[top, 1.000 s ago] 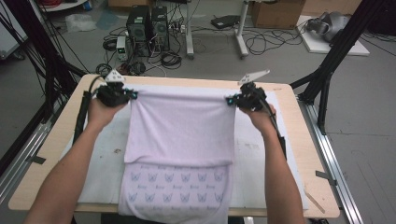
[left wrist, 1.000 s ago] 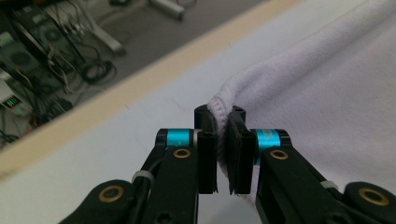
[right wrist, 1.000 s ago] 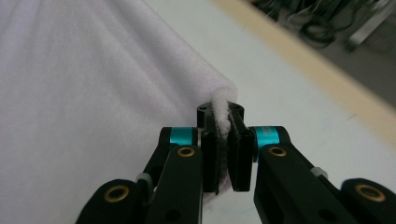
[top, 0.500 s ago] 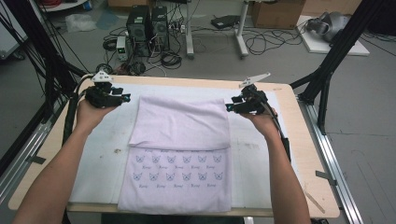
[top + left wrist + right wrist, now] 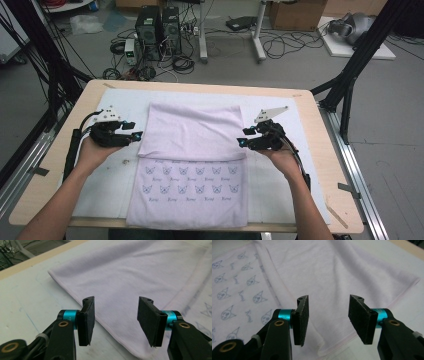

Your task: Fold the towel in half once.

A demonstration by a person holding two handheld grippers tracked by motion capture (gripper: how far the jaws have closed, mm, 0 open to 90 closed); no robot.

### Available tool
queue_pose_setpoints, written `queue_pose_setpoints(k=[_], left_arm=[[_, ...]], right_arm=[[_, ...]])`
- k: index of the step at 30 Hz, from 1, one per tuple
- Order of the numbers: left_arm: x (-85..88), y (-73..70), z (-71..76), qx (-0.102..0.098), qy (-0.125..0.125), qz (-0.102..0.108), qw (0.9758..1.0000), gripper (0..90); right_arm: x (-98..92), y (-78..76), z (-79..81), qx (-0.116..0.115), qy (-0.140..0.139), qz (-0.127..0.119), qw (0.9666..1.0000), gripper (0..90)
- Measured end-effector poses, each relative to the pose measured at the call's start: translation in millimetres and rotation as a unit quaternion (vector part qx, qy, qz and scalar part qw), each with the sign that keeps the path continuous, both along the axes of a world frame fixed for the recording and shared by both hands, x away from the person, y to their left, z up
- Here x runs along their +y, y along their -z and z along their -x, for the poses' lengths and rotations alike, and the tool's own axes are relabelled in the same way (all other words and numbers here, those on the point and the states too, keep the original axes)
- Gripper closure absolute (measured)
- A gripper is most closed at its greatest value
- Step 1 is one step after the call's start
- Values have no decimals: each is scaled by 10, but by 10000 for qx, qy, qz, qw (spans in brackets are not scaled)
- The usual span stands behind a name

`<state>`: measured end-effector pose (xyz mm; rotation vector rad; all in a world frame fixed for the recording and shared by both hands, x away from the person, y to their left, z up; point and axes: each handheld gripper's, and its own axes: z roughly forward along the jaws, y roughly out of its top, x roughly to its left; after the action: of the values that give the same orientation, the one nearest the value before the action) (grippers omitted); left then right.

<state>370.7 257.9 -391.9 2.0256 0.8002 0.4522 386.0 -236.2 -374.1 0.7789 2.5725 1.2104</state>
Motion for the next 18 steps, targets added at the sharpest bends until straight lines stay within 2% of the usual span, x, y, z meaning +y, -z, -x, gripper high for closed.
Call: queue_pose_setpoints(k=[3,9,14,18], left_arm=[[17,90,93,80,109,-26,9999,481],[7,237,241,190,324,27,9993,477],[-28,310,283,261,548,0,9982,502],[-81,356,269,323,636,-75,9974,506]], right_arm=[[-10,124,82,80,-33,66,9999,501],[-42,268,200,140,-12,-104,9998,498],[-47,346,235,394,-85,-66,9992,482],[14,375,229,375,-157,46,9992,482]])
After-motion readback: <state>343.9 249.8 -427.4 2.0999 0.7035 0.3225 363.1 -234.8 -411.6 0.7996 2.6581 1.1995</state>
